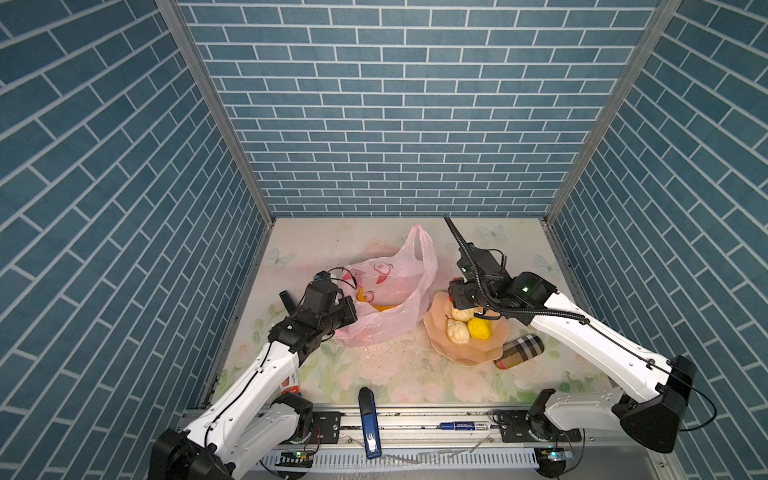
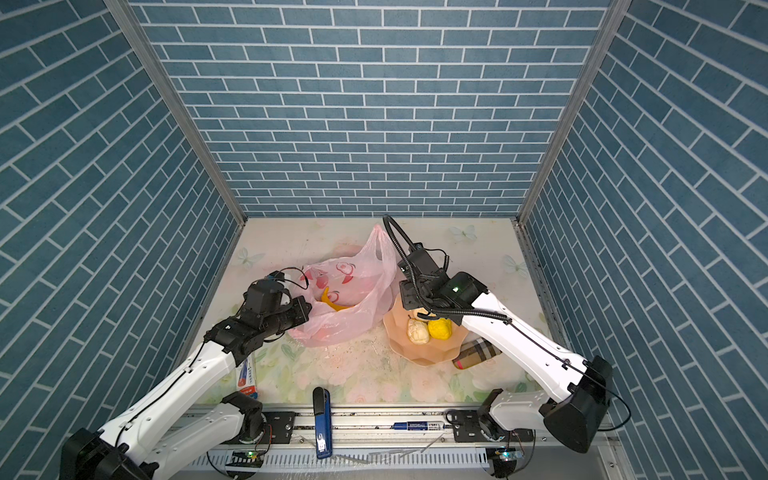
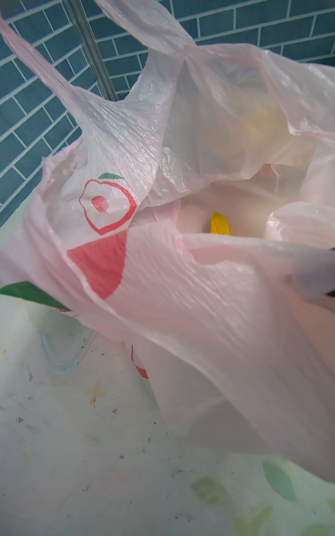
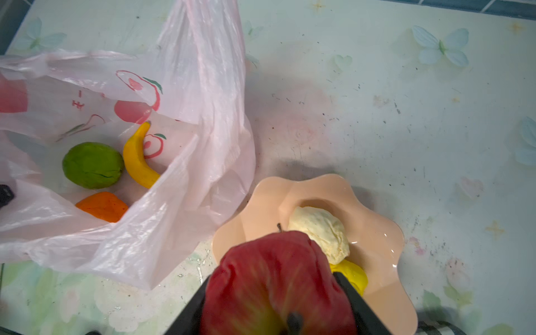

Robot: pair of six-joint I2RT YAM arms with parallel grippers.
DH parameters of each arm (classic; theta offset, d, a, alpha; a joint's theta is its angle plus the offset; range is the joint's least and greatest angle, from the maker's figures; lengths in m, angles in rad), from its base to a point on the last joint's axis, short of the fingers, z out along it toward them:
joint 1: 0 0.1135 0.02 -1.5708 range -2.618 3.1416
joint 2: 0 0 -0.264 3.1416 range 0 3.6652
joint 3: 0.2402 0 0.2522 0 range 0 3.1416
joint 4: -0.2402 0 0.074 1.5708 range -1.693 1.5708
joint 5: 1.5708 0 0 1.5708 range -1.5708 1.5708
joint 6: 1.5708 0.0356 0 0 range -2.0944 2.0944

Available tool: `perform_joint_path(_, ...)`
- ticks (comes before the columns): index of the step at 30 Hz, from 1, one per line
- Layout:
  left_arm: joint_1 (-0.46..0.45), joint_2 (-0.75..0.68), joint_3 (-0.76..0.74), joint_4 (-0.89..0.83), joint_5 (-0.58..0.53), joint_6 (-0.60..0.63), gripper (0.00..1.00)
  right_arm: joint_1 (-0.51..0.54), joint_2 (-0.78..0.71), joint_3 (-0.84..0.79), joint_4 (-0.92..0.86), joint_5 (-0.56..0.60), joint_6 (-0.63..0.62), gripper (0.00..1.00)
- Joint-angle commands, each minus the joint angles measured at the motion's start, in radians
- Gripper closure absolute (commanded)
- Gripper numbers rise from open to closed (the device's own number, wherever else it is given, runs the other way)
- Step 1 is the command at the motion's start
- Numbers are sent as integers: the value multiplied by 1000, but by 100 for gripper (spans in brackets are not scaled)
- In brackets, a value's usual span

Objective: Take the fake fruits out of the plastic bag
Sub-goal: 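Lift the red apple out of the bag and carry it toward the bowl, then lower the red apple into the bowl and open the right gripper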

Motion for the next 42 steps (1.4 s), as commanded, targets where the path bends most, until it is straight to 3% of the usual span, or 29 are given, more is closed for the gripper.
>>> perform_joint_path(1,-3,-6,30,-42,-32,14,100,-2,4,-57,22,5,8,55)
perform_joint_path(15,-3,-1,26,-80,-63,1,100,-2,201,-180,216,-123,-7,54)
perform_joint_path(28,-4,-5,10,-86,-67,-3,100,-3,303,-189,250,-141,-2,48)
perform_joint_path(42,-3,6,7,-70,-68,-15,100,-3,325,-209,248,-128,16,30)
